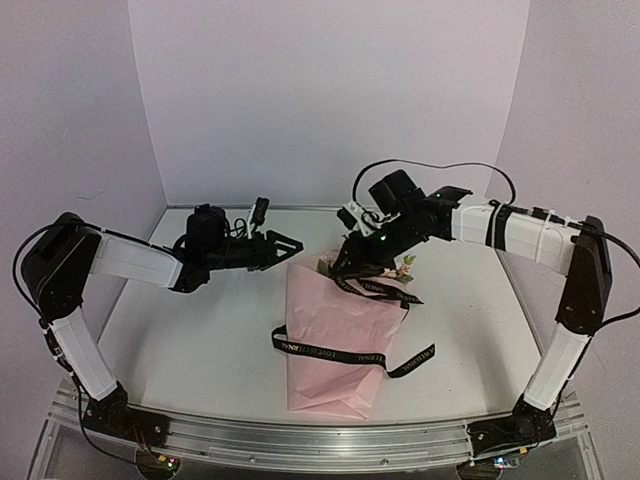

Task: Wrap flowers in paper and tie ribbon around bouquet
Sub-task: Place the right side of the ribbon on the folded bouquet, then cross the ribbon over the folded bouquet.

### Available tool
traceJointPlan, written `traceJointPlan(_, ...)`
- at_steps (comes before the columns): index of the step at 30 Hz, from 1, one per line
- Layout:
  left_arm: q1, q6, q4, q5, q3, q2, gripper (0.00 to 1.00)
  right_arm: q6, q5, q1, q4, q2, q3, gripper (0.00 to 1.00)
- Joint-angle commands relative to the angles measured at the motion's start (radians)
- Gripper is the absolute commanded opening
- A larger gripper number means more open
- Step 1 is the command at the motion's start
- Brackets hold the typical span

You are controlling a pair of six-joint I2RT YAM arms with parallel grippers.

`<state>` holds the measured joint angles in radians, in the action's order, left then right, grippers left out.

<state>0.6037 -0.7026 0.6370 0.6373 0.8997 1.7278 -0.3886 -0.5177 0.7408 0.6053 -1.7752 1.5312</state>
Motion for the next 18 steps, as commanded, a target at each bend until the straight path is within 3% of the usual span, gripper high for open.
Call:
traceJointPlan(1,-0.021,0.063,-0.205,-0.064,0.041,-0.033,0.59,0.114,0.004,0.012,0.118,0.015,0.011,0.43)
traceJointPlan(7,-0.005,0.299,-0.495,-0.025,0.228,0.017,0.59,0.104,0.137,0.015,0.136,0.146,-0.107,0.68)
traceJointPlan(13,0.157,0.528,-0.857,-0.157,0.526,0.160,0.57,0.057,0.245,0.029,0.097,0.278,-0.300,0.63)
traceJointPlan(18,0.245,0.607,-1.017,-0.258,0.700,0.306,0.53,-0.029,0.374,0.029,-0.018,0.427,-0.483,0.58)
